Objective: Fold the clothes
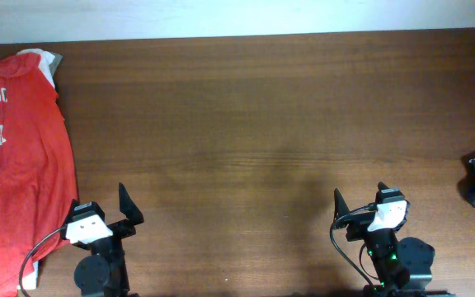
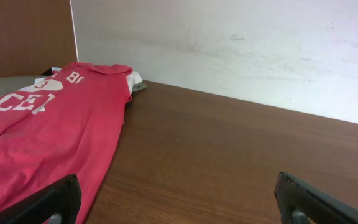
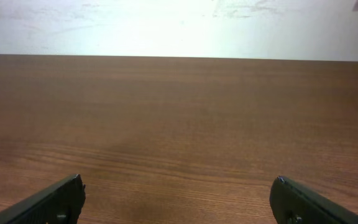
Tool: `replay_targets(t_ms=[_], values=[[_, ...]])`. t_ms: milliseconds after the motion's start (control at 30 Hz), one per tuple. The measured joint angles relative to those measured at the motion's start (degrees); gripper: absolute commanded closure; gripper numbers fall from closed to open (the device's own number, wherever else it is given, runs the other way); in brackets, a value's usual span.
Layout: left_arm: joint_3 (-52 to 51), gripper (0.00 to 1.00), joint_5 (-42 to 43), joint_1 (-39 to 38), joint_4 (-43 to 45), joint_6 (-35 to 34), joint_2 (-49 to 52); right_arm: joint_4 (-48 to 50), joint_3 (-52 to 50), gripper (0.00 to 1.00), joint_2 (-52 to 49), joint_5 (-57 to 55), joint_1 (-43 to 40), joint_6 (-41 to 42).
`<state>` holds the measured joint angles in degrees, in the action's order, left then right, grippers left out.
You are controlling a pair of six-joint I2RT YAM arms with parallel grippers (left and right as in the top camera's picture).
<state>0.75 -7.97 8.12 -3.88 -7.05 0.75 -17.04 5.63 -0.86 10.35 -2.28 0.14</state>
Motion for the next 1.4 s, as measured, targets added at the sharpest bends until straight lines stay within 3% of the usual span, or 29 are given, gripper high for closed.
replay_targets(t_ms=[1400], values=[[0.00,0.01,0.00,0.00,0.00,0.00,1.18,0.00,0.00,0.01,0.00,0.00,0.00,0.02]])
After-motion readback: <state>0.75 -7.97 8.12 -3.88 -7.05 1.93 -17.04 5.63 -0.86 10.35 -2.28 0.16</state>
